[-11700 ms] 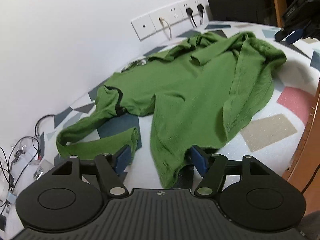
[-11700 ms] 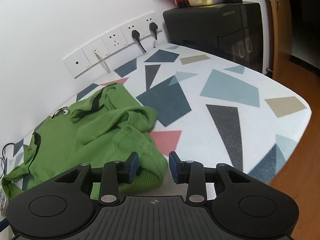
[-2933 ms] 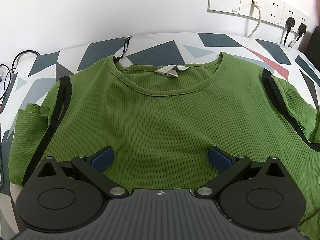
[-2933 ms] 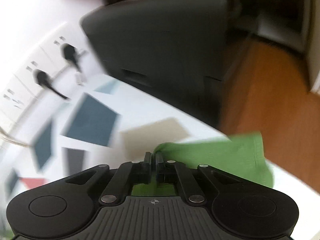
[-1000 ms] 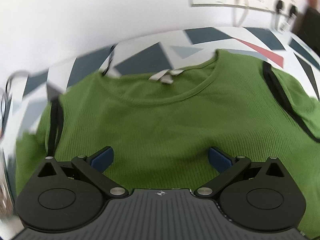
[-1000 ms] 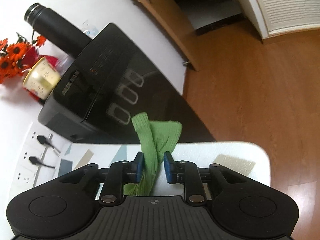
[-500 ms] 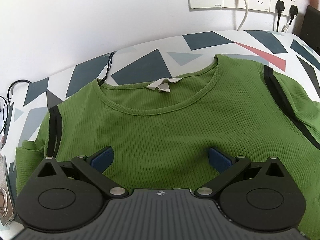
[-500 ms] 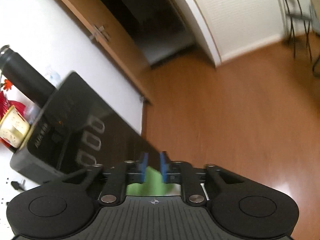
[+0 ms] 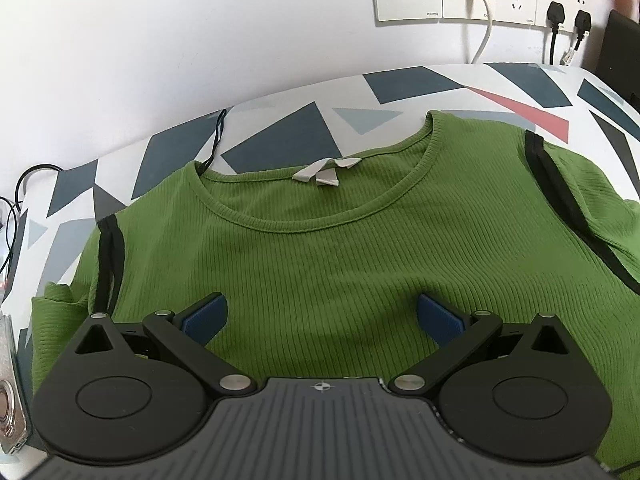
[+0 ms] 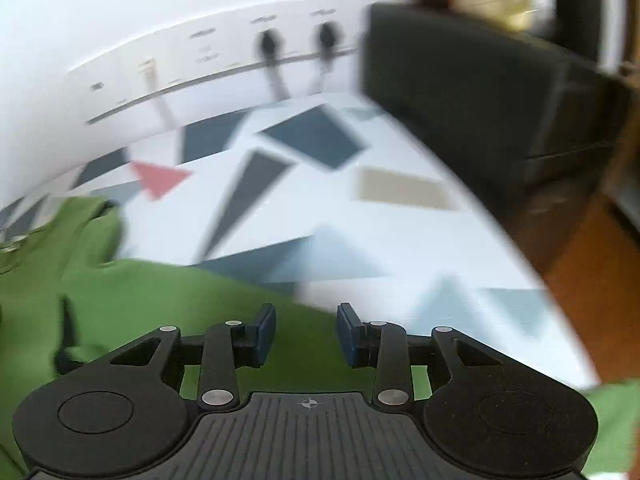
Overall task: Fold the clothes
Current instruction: 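Lower the sleeve onto the shirt and open the right gripper, then move the open right gripper to the other sleeve and grasp its cuff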
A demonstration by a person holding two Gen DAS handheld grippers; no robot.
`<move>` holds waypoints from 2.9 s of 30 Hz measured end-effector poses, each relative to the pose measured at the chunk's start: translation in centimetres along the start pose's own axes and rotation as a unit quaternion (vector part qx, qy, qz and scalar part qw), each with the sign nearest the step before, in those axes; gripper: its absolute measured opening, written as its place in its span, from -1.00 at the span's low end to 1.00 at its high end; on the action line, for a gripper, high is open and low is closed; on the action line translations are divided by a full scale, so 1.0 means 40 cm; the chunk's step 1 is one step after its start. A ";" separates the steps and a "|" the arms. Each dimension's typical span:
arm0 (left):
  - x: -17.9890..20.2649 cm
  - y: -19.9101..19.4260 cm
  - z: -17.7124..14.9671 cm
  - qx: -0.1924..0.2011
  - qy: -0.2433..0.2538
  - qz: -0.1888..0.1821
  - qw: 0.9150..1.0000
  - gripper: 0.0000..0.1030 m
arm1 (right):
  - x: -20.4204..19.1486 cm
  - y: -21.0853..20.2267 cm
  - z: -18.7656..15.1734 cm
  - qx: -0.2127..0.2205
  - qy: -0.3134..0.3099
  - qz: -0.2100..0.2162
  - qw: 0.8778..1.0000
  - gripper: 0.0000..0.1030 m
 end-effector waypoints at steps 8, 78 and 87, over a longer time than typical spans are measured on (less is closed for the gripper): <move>-0.005 0.000 -0.006 0.002 -0.016 -0.002 1.000 1.00 | -0.118 0.061 0.064 -0.020 -0.129 0.006 0.991 -0.90; -0.002 0.007 -0.001 0.024 -0.024 0.000 0.999 1.00 | 0.378 -0.075 -0.146 0.092 0.406 -0.245 0.875 0.00; 0.013 0.003 0.002 0.026 -0.016 0.019 0.999 1.00 | 0.431 -0.146 -0.052 0.196 0.399 -0.129 0.886 -0.91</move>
Point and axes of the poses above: each gripper's, at about its wrist camera, not at the fingertips, and y roughly the way its jaws point, x to its right, z to its top, the point moved 3 cm from there along y, roughly the way its jaws point, and after that the axes turned 10 degrees about -x, right-handed, at the moved point
